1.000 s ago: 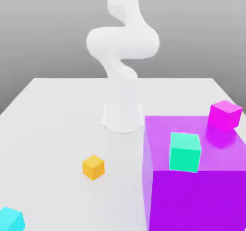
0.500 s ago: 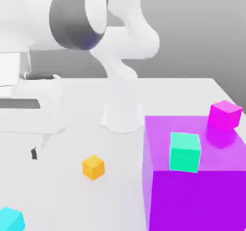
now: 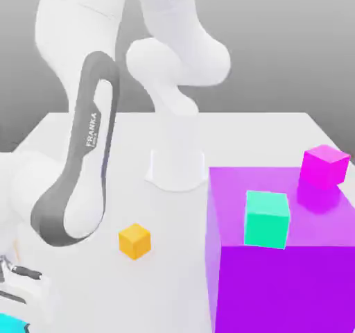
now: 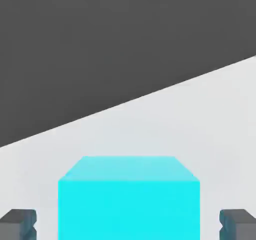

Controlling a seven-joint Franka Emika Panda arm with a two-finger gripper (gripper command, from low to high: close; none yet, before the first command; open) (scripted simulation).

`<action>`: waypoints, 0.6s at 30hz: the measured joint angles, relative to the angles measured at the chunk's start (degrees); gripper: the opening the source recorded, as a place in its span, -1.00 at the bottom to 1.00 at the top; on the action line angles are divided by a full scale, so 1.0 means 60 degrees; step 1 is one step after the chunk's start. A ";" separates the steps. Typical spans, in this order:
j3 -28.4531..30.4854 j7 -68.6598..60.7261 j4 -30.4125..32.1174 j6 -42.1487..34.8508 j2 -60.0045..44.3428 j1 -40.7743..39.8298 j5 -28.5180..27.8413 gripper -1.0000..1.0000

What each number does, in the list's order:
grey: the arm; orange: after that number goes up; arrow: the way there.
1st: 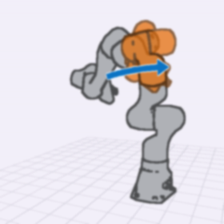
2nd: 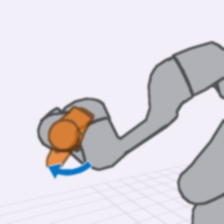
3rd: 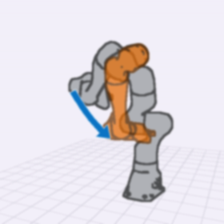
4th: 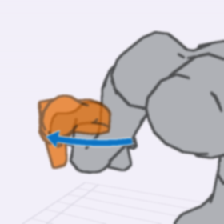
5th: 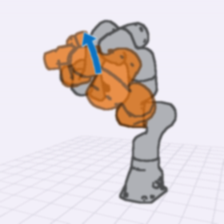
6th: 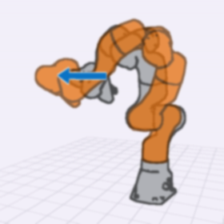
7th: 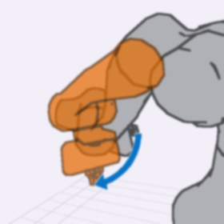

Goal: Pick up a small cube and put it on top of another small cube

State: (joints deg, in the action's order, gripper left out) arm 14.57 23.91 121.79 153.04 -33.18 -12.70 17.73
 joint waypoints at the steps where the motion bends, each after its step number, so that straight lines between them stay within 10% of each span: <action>1: -0.0001 -0.0003 0.0000 -0.0004 0.0000 -0.0001 0.0004 -1.00; 18: -0.0766 0.2096 0.0584 -0.2855 0.3848 0.2264 -0.0677 -1.00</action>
State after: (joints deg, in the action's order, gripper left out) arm 9.97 36.48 125.29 135.92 -10.09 0.89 13.67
